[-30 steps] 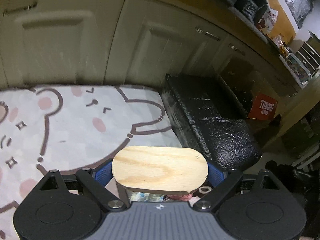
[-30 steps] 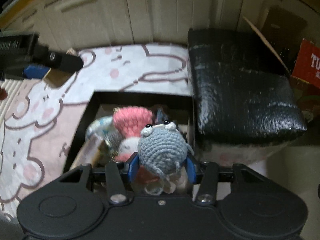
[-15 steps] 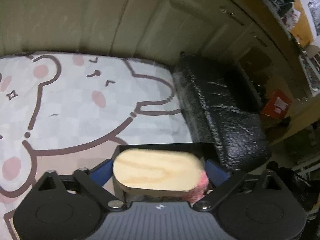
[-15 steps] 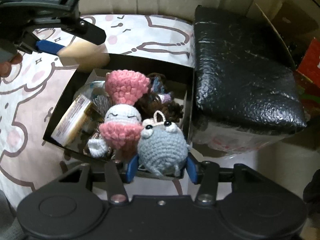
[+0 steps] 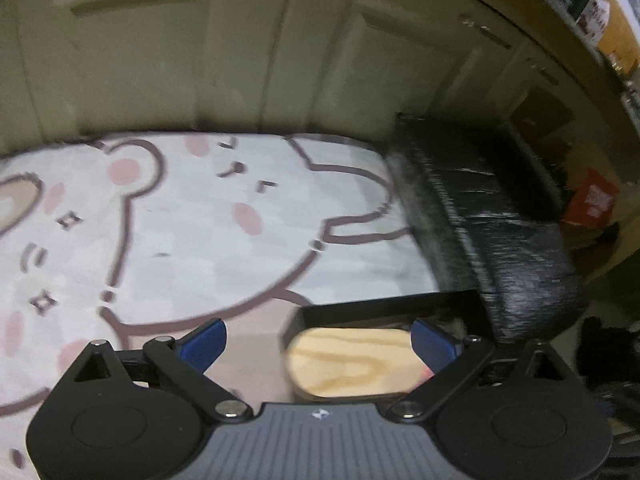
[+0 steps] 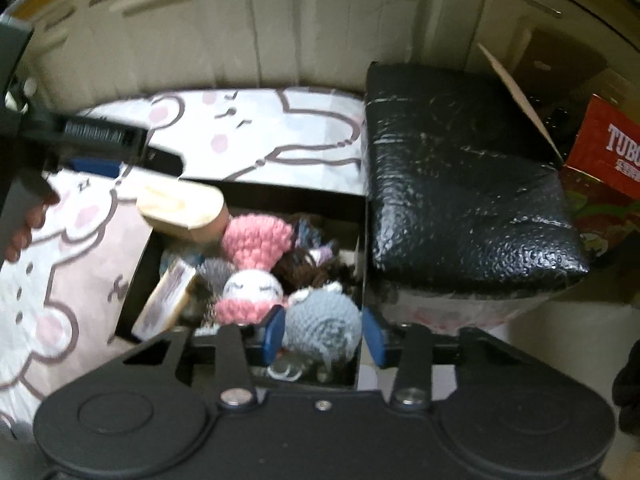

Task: Organize objects
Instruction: 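Lower the grey toy into the box and open the right tool while the left tool lowers the block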

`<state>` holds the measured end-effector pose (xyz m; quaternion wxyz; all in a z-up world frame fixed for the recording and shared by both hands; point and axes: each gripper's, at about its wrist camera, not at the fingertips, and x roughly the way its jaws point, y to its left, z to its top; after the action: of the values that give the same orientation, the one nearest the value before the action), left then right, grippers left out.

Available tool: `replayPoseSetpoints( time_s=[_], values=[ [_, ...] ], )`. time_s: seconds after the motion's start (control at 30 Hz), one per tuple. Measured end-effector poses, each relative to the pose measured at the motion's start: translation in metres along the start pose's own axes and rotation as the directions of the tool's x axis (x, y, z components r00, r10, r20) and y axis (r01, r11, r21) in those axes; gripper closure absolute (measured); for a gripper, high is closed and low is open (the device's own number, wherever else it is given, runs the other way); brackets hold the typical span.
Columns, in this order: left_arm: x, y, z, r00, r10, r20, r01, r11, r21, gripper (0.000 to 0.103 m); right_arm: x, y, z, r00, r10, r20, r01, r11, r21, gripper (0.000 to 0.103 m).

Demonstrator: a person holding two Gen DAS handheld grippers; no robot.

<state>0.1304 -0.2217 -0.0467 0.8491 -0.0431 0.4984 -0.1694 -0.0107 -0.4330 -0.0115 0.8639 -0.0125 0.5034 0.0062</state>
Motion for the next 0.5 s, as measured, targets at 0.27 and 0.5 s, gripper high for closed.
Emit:
replayPoseSetpoints(
  time_s=[0.27,0.5],
  values=[
    [0.006,0.024,0.002,0.999,0.001,-0.034,-0.003,0.998,-0.066,0.024,0.031,0.005,-0.003,0.998,-0.033,-0.047,0.034,0.999,0.02,0.077],
    [0.013,0.023,-0.001,0.995,-0.076,-0.068,0.069,0.992,-0.106,0.052,0.025,0.014,0.015,0.999,-0.036,-0.021,0.037,0.999,0.039,0.08]
  ],
)
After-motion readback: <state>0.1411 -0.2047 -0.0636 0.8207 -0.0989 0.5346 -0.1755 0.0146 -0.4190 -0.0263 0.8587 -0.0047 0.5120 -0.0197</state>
